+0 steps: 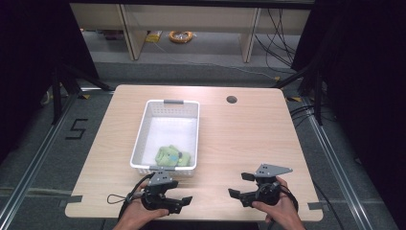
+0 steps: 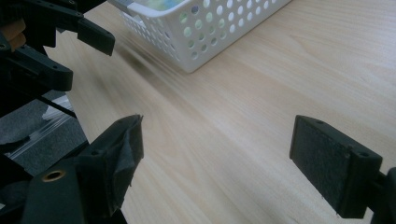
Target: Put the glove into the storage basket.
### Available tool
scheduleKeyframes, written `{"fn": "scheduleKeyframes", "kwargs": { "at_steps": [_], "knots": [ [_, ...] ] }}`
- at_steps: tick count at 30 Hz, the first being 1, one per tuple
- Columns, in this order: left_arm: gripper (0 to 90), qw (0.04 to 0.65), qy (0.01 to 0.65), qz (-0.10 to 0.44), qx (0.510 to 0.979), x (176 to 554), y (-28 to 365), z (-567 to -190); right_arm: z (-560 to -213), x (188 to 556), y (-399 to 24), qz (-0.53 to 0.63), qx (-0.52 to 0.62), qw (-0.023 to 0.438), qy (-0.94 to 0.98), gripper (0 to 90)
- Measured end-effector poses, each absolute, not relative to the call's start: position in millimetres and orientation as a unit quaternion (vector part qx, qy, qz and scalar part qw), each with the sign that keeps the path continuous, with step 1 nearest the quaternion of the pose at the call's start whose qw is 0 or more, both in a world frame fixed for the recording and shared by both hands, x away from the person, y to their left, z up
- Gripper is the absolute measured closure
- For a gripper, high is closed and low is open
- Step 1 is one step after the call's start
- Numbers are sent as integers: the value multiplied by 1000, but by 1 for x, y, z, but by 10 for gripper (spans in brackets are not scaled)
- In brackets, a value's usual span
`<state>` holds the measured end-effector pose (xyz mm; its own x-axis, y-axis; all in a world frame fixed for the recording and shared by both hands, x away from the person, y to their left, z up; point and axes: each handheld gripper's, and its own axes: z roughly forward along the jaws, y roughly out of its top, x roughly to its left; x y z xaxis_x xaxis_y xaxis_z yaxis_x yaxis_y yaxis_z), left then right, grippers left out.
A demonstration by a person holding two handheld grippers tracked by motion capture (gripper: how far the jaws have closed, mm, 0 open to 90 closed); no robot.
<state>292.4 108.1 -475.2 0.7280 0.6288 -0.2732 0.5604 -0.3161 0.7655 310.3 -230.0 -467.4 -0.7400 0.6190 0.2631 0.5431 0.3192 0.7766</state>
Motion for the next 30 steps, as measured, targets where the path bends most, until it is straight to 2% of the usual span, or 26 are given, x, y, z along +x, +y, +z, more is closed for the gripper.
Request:
{"fn": "scheduleKeyframes", "kwargs": {
  "at_steps": [9,13,14,16,17,18,20,30],
  "knots": [
    [218,454,370,37,810,284,109,-481,-476,300,-236,456,354,46,815,170],
    [186,453,363,35,814,282,111,-484,-477,293,-236,445,362,45,818,169],
    [181,457,362,33,812,281,111,-485,-478,293,-238,441,352,61,823,169],
    [157,456,369,29,809,279,111,-487,-478,289,-237,440,360,52,821,166],
    [157,455,367,33,811,279,112,-487,-480,290,-238,445,344,68,824,164],
    [156,458,364,36,810,277,113,-488,-480,290,-239,443,343,56,826,163],
    [156,465,359,41,808,275,113,-490,-481,286,-239,438,349,70,825,164],
    [156,437,357,45,824,267,118,-502,-490,275,-247,425,349,77,832,164]
  ]
}}
